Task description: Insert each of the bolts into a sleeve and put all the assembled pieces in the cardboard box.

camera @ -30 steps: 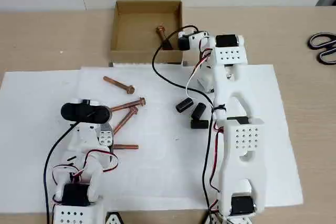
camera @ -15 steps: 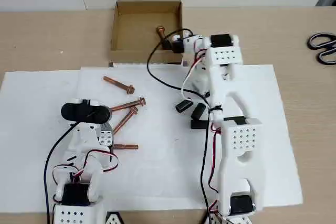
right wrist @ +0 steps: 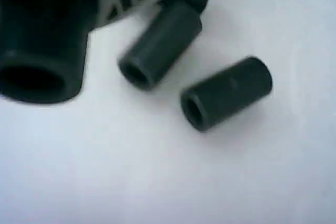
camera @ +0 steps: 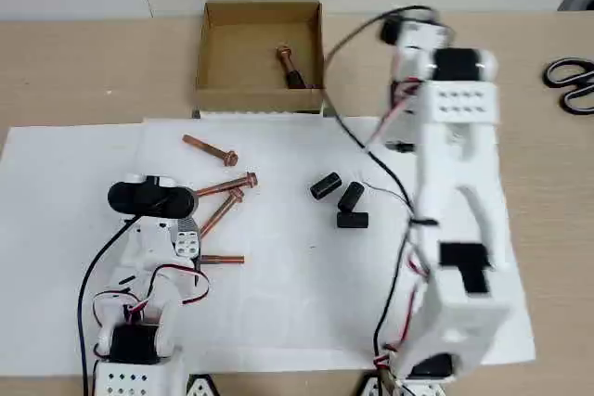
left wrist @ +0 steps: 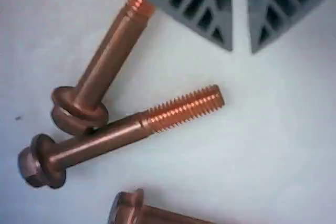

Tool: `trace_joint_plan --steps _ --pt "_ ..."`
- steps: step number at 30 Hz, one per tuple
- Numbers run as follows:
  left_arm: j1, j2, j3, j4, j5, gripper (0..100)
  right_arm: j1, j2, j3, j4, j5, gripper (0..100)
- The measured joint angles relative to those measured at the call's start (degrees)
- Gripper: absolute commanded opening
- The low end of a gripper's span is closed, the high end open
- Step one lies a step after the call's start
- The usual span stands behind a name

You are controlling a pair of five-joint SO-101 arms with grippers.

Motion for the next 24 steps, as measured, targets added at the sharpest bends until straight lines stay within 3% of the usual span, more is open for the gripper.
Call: trace_joint_plan --steps 6,12,24 --pt "0.0 0.0 0.0 0.0 0.0 1 9.41 -17.85 18.9 0.0 -1.32 0.2" --pt "0.0 0.0 -1.05 0.44 0.0 1 13.54 -31.38 37.36 0.0 -1.41 0.2" --pt "3.6 0.35 -18.64 15.65 -0.62 1 14.51 -51.25 54.59 -0.26 -1.41 0.2"
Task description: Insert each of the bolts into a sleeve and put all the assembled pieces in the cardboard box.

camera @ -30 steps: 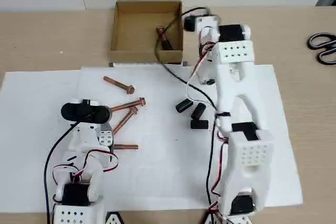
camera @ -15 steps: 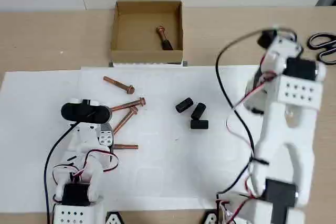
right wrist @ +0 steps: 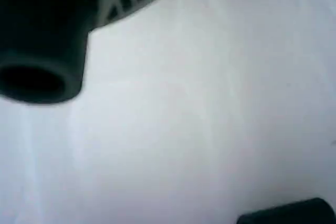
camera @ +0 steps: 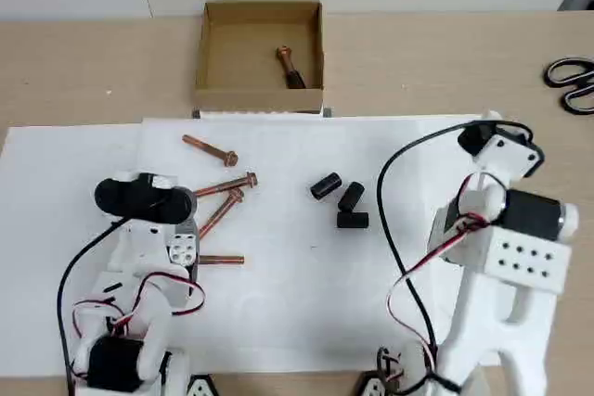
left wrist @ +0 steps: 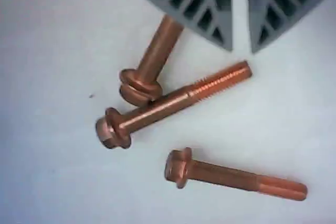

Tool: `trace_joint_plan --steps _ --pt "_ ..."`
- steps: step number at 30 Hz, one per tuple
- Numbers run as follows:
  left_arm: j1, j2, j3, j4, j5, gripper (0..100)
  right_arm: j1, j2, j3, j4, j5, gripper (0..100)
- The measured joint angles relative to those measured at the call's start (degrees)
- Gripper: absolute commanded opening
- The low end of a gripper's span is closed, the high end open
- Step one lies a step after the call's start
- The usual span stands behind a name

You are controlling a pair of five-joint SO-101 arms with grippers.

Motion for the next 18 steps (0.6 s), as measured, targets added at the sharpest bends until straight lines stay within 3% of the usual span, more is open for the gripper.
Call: trace_joint_plan --steps 5,9,18 --pt "-0.09 10.55 -8.26 1.32 -1.76 1 2.73 -0.88 0.44 -0.35 0.0 0.2" --pt "-0.09 26.73 -21.63 5.01 -1.76 1 5.8 -0.88 0.44 -0.35 0.0 0.2" --pt "0.18 64.35 -56.26 24.0 -5.63 1 8.97 -0.88 0.44 -0.35 0.0 0.2"
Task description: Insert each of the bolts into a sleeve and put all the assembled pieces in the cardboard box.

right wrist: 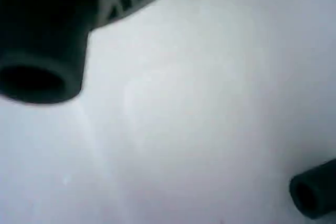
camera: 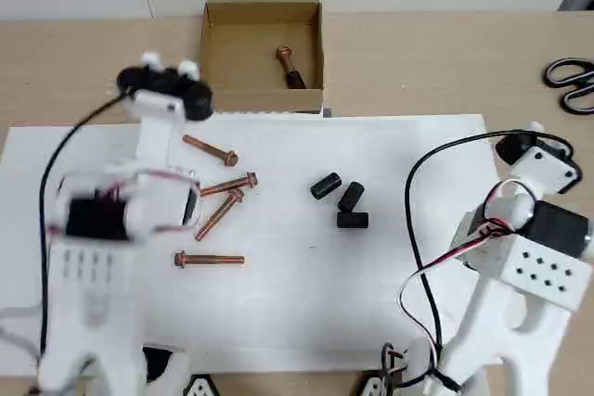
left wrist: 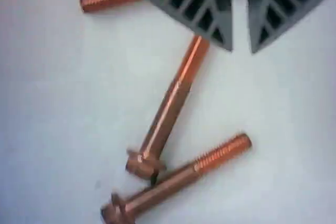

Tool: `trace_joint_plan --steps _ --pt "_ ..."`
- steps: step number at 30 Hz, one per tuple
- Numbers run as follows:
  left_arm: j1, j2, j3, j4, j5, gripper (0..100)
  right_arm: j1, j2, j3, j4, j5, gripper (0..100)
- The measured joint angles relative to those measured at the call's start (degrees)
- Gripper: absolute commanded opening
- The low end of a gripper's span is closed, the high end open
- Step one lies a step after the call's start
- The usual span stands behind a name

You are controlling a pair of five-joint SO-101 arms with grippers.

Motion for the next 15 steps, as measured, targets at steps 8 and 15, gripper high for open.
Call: trace_joint_plan --steps 8,15 --pt "0.0 20.75 -7.38 7.21 -8.26 3 4.57 -0.26 2.02 -0.79 0.0 0.2" --pt "0.0 29.98 -7.38 4.66 -9.76 9 6.77 -0.35 2.29 -1.14 0.0 0.2"
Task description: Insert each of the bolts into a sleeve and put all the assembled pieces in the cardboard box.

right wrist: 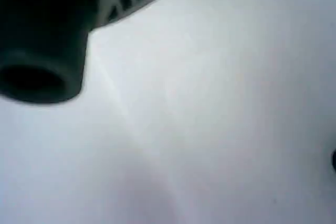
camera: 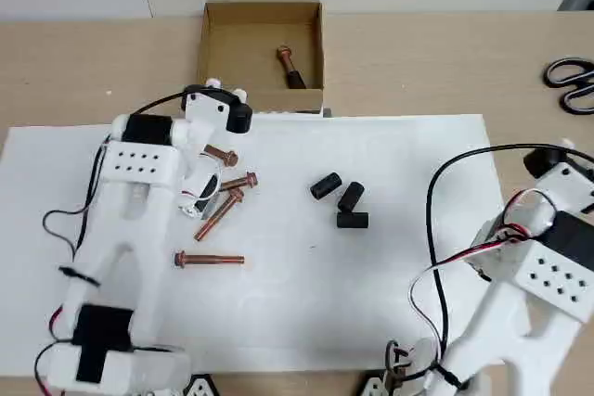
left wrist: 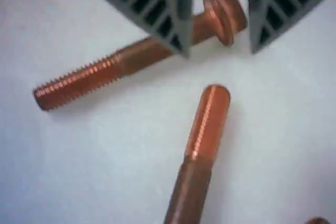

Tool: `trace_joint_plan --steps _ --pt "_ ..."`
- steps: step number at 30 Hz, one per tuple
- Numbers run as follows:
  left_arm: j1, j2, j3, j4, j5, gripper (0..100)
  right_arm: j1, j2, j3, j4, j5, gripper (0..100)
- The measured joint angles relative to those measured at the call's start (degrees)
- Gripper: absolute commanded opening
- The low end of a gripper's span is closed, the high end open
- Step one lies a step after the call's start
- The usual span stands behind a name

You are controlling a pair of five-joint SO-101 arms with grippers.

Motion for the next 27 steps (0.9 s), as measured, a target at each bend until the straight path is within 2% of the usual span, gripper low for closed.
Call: trace_joint_plan --steps 13,27 --pt "6.51 10.9 0.0 -8.88 -4.66 9 0.0 0.0 0.0 -0.09 0.0 0.2" --pt "6.42 21.01 -8.97 -10.02 -5.98 9 0.0 0.0 0.0 -0.09 0.0 0.2"
